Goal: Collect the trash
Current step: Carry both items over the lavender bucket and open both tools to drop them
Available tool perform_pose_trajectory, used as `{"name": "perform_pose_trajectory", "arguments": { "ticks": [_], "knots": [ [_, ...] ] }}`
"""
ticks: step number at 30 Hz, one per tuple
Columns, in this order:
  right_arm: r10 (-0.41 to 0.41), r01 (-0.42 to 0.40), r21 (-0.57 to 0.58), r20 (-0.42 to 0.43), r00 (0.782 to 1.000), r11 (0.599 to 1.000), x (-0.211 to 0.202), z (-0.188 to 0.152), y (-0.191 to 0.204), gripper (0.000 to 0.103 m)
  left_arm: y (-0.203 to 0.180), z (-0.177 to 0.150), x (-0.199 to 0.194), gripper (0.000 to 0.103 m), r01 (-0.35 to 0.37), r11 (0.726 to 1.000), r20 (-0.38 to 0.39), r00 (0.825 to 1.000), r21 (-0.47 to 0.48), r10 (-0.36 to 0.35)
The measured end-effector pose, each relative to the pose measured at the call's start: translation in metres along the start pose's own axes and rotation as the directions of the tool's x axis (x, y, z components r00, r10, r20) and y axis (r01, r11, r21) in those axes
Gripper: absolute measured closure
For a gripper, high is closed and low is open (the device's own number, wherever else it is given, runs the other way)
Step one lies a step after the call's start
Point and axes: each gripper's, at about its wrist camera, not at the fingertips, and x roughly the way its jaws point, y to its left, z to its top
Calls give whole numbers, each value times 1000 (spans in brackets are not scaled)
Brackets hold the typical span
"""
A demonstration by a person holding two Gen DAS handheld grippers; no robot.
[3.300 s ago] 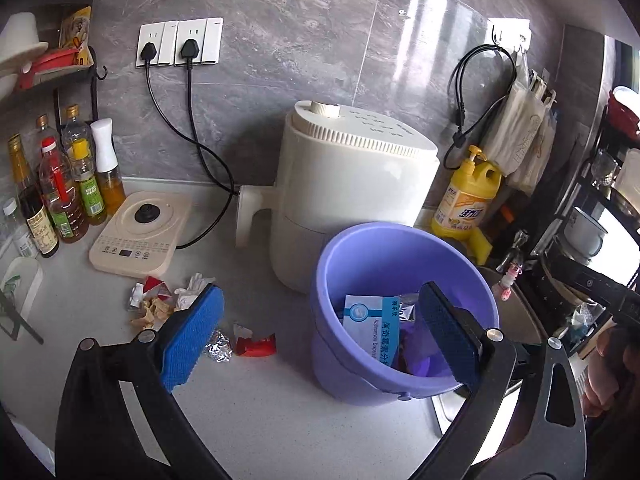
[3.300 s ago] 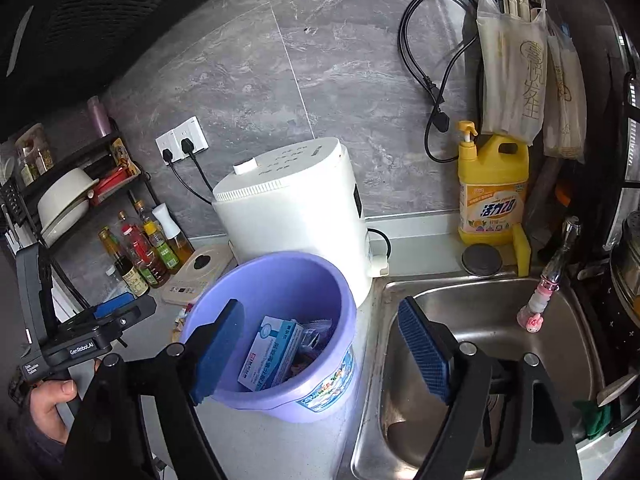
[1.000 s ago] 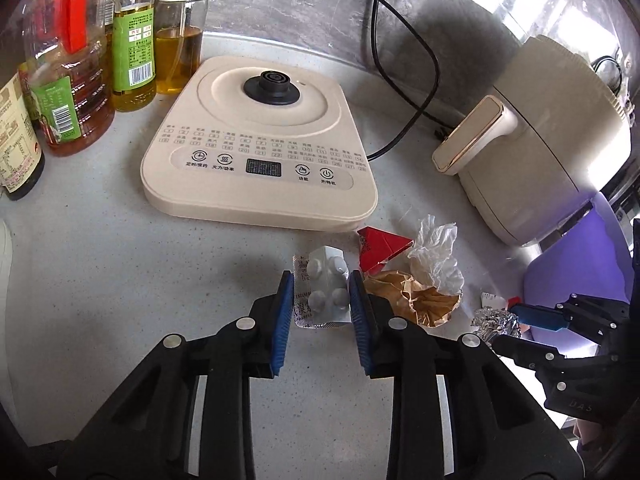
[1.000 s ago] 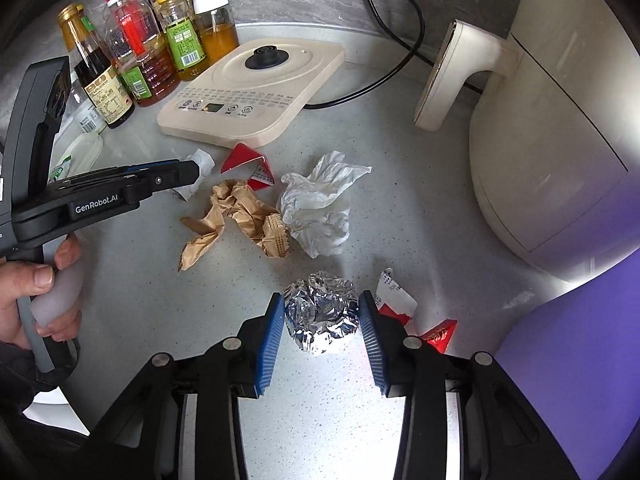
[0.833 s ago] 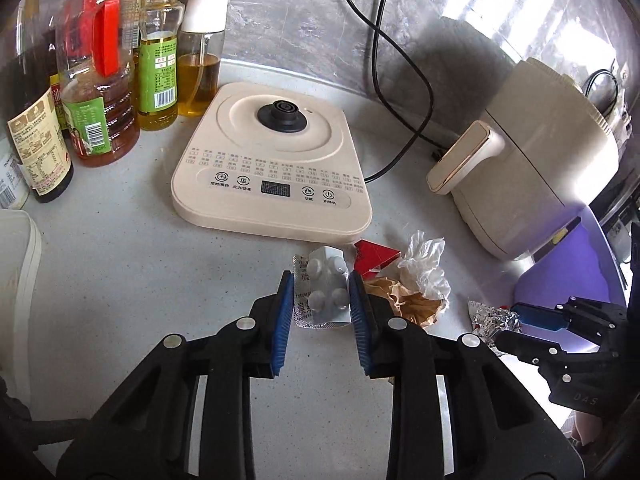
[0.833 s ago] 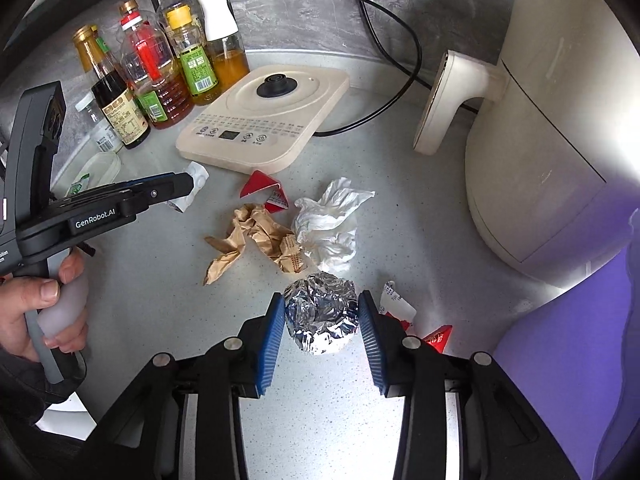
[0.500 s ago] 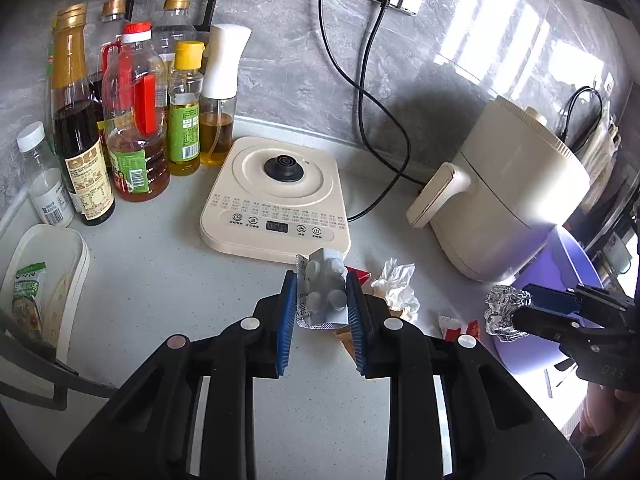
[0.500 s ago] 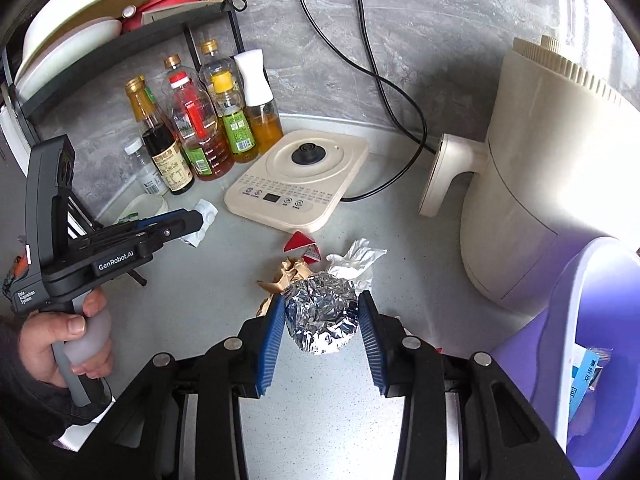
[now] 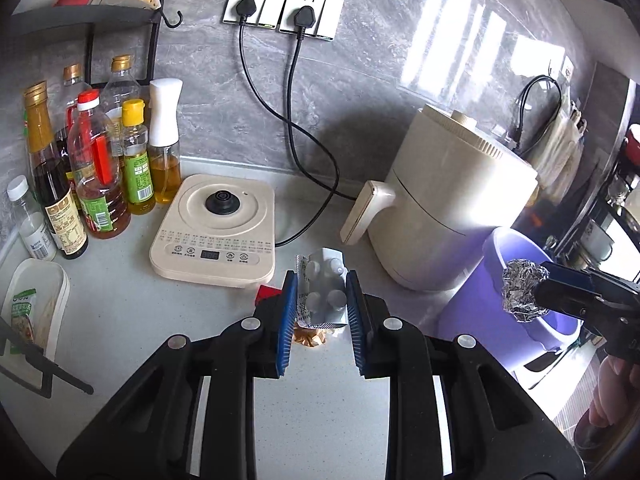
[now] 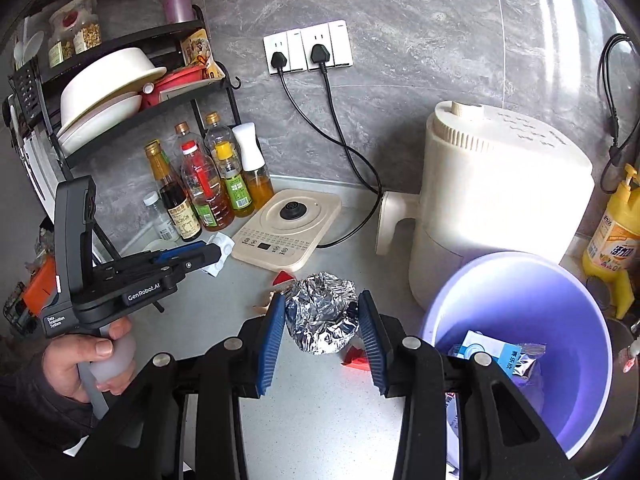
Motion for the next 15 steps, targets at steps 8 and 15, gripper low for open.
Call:
{"name": "perform_pose_trajectory", "arguments": {
  "ticks": [8,15],
  "knots": [
    [-64,61,61,51,997,996,-46,-10,-51,66,-63,2,4,79,68,996,9,998,61,-69],
    [-114,108,98,59,992,989,-73,-22,-90,60,-114,10,3,78,118,988,30,992,97,-122]
  ]
}}
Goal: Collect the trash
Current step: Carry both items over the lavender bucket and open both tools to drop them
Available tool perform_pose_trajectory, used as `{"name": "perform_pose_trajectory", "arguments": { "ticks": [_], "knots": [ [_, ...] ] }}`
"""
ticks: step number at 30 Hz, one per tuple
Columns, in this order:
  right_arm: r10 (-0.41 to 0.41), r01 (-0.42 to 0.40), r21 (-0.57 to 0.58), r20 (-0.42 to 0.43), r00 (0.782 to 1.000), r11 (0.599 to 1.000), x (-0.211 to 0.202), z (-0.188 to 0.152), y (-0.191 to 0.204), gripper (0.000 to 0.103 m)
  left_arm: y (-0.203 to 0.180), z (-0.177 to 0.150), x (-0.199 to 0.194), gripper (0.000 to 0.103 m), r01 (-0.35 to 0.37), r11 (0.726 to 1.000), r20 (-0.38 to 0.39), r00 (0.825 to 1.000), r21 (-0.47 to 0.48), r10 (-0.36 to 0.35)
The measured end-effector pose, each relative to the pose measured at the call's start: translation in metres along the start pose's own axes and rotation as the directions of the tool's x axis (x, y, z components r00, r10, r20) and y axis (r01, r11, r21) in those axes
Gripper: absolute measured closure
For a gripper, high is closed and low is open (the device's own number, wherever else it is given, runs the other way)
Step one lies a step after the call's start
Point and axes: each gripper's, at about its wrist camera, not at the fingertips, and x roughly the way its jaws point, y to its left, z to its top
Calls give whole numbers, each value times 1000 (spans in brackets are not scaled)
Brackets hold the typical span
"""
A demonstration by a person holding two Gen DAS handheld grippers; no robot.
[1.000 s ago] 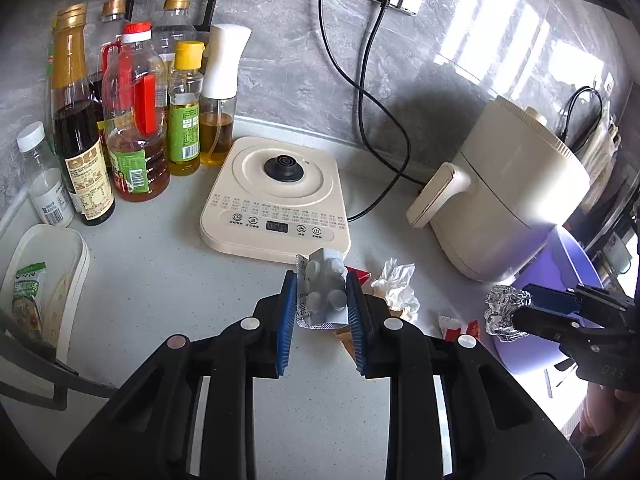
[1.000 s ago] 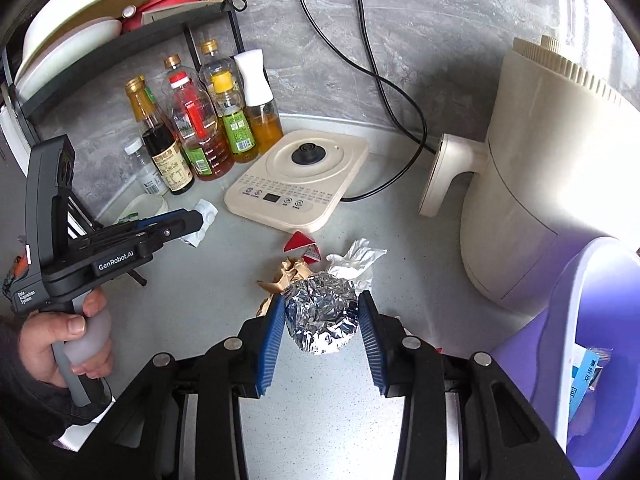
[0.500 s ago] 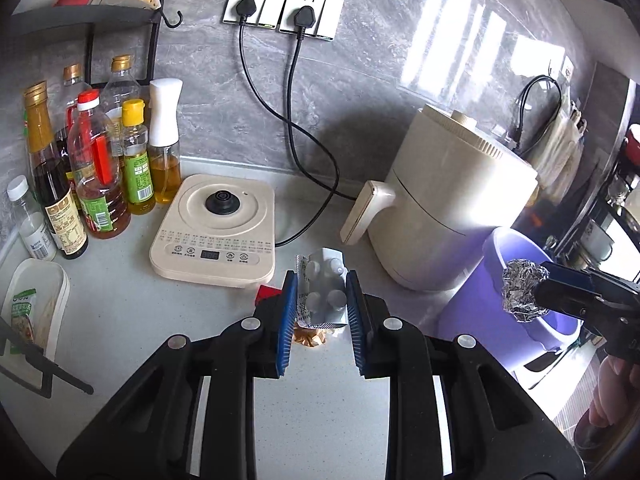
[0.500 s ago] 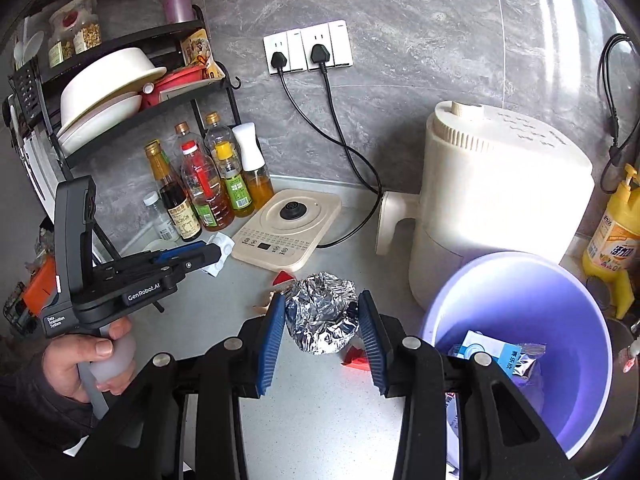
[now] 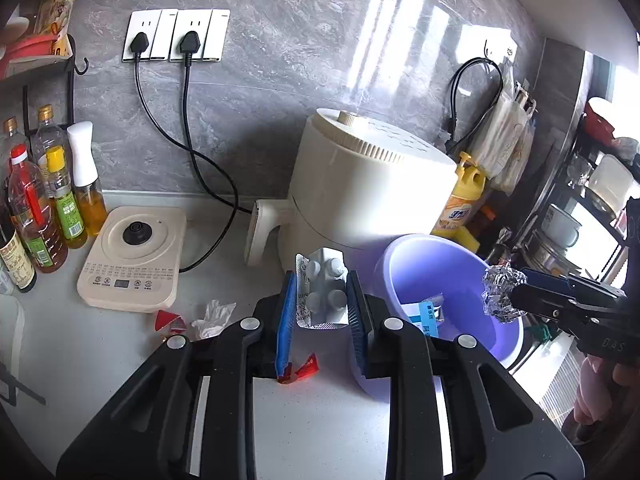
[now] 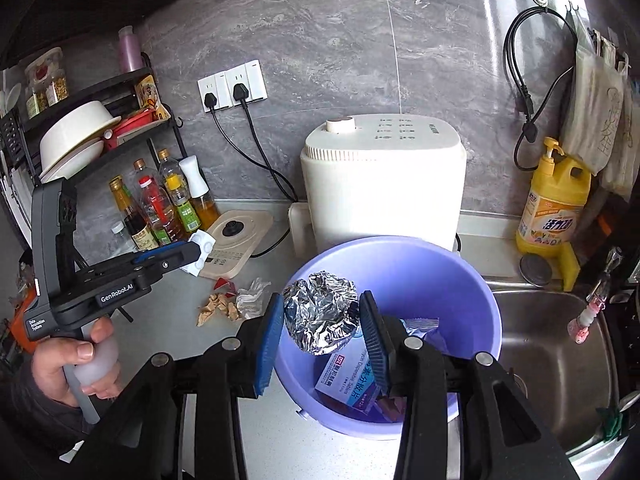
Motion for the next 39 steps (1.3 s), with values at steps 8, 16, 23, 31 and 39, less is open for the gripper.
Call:
{"name": "perform_pose_trajectory", "arguments": {
  "ticks": [8,16,23,31,39],
  "knots": [
    [-59,55,65,60,996,996,-27,-10,-53,37,-54,6,7,78,66,997,14,998,43,-67],
    [-79,71,110,66,995,991,-43,-23,-101,37,-103,2,23,78,99,993,-3,995,68,-99],
    [-88,80,128,57,995,989,-54,-36,-138,38,-141,-6,40,75,123,989,-23,992,78,-121],
    [-50,43,134,53,997,990,-59,-44,-160,31,-138,-9,39,21,88,996,11,996,-17,-88],
    [41,-45,84,49,998,995,-41,-32,-134,30,-89,-18,5,11,-38,993,29,999,-115,41]
  ]
}}
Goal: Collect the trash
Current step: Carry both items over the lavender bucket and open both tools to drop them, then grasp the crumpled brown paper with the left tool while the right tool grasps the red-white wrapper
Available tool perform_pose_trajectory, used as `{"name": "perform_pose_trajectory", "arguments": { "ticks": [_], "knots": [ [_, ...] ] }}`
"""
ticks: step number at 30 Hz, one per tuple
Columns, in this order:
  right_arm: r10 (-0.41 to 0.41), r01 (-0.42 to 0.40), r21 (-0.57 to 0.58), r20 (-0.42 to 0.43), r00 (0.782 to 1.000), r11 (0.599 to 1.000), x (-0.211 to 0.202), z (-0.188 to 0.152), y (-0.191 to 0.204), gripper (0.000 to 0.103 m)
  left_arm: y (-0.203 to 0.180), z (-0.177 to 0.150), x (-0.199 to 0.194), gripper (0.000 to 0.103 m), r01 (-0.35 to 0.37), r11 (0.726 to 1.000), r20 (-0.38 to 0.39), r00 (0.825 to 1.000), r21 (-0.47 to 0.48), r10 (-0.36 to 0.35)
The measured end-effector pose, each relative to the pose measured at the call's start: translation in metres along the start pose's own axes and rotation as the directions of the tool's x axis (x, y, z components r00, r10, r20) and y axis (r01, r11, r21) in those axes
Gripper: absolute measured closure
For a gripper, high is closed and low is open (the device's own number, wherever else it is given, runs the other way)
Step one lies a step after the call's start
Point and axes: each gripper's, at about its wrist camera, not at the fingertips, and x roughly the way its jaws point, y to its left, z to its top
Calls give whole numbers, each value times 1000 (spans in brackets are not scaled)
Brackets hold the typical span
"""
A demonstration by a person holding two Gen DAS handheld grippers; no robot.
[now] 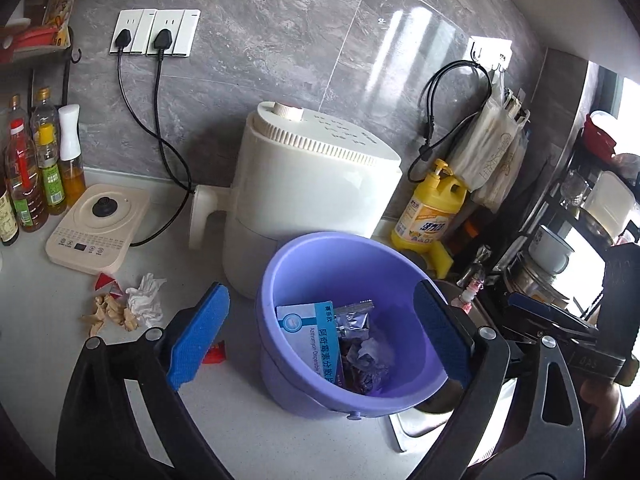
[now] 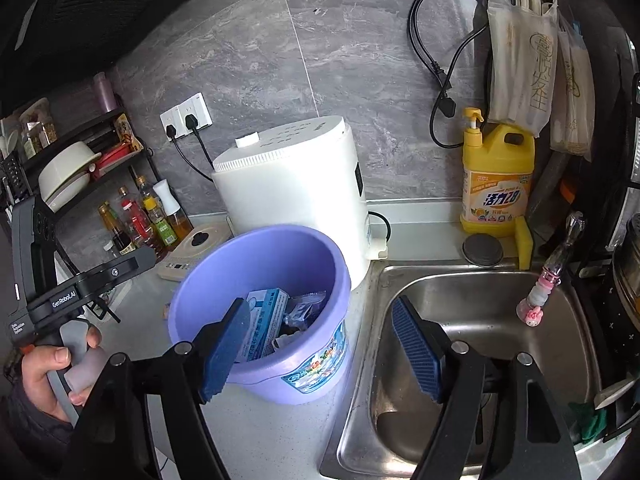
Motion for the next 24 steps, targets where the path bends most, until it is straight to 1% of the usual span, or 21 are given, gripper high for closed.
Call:
{"name": "perform_pose_trajectory", "arguments": {
  "ticks": [2,6,10,15,19,24],
  "knots": [
    [26,-26,-11,-4,1000,1000,6,2,12,30,12,-1,-9,11,-36,999,3,999,-6,36],
    [64,-65,-32,-21,998,997,21,4,40,27,37,-4,-25,10,-84,996,2,996,-23,84],
    [95,-97,-66,-30,995,993,33,5,71,21,65,-6,-37,6,-134,990,-3,991,-35,134],
    [121,-125,-102,-38,992,987,46,6,110,14,103,-7,-46,6,-181,982,-20,983,-48,180],
    [129,-133,-132,-40,991,982,56,7,142,11,133,-10,-49,6,-194,979,-39,981,-56,192],
    [130,-139,-162,-62,990,977,74,5,177,12,170,-13,-47,6,-189,979,-76,980,-78,183]
  ]
}}
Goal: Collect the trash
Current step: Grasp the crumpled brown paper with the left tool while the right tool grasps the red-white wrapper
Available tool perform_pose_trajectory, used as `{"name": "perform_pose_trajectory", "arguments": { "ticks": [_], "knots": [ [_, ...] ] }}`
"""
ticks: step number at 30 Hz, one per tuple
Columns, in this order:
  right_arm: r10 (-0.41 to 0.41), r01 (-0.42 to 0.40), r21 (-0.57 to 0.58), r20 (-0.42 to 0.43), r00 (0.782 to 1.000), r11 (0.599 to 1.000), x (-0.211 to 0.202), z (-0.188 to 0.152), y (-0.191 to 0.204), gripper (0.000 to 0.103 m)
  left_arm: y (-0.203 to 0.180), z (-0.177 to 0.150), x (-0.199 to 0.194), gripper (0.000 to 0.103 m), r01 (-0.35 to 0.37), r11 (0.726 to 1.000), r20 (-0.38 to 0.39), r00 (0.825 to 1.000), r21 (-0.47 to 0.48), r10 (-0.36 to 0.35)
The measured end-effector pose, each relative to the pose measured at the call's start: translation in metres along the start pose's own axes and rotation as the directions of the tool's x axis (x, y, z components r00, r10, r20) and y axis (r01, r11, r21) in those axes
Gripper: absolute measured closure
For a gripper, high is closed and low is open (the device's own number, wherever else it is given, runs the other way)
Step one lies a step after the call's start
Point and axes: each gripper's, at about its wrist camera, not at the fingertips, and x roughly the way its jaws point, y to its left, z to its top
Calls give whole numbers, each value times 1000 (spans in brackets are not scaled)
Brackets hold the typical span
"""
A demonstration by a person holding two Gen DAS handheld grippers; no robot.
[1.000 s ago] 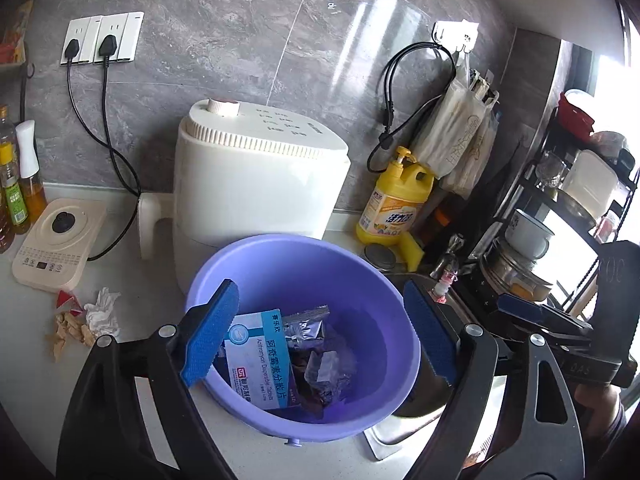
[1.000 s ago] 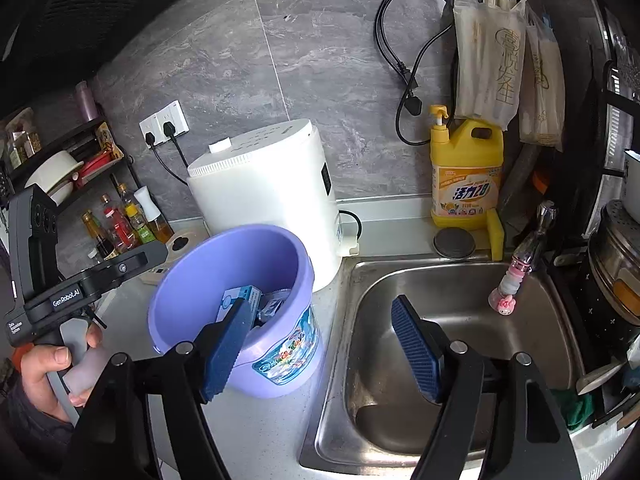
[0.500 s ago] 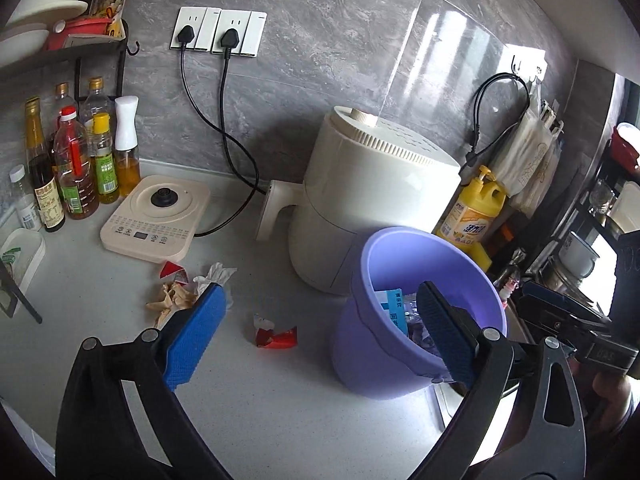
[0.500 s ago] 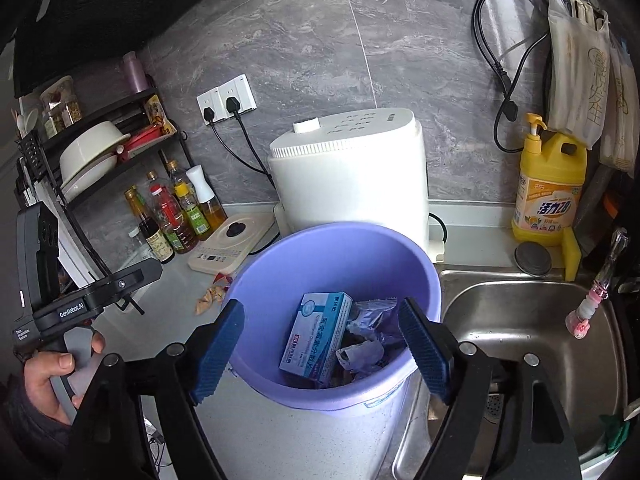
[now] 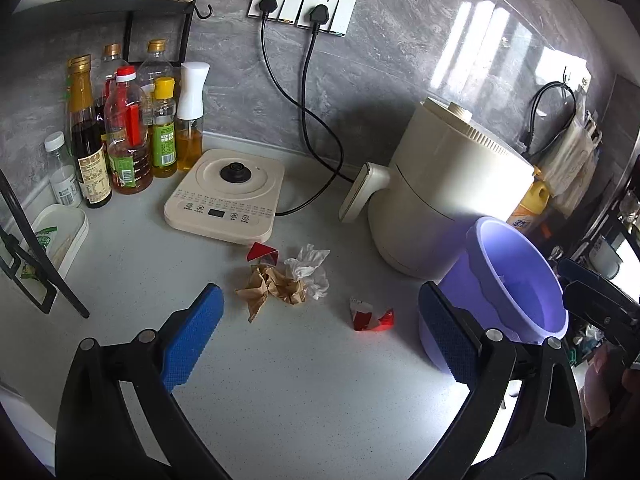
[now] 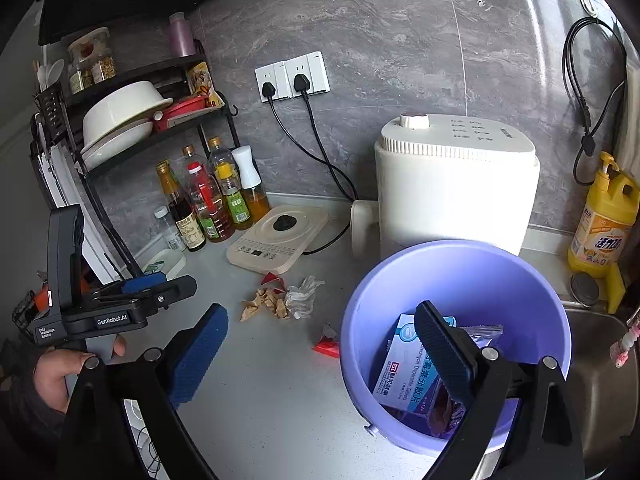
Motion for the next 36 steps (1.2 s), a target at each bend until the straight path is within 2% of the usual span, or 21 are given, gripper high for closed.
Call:
{"name": "perform_pose_trajectory", "arguments": {
  "ticks": [4,10,14,18,24,25,27,28,32,36],
  "knots": [
    [-14,13,-24,-35,999,1000,20,3,24,16,23,-1,12,8,20,1000,-30,999,0,-20],
    [-47,43,-49,-89,995,998,49,5,56,34,55,-3,46,24,84,996,-112,990,-15,-85],
    [-95,93,-22,-113,989,995,67,-1,75,37,69,-5,72,28,132,991,-164,978,5,-130],
    [-165,169,13,-144,976,986,85,-16,87,45,78,-4,103,28,163,985,-208,967,56,-149],
    [-292,310,65,-201,935,948,114,-42,83,46,81,-8,155,30,211,972,-280,944,100,-176],
    [-314,334,68,-209,926,940,119,-46,81,46,79,-9,162,34,217,970,-295,939,110,-176],
    [-352,375,66,-230,907,925,128,-53,78,46,77,-12,175,52,226,968,-326,928,110,-180],
    [-366,390,61,-239,900,919,133,-56,77,46,77,-13,180,73,225,969,-339,924,105,-178],
    [-422,445,36,-259,869,895,158,-64,72,48,79,-10,174,80,226,967,-305,935,114,-182],
    [-472,497,18,-282,835,868,182,-67,66,50,96,-6,160,81,212,972,-283,943,101,-177]
  ]
}}
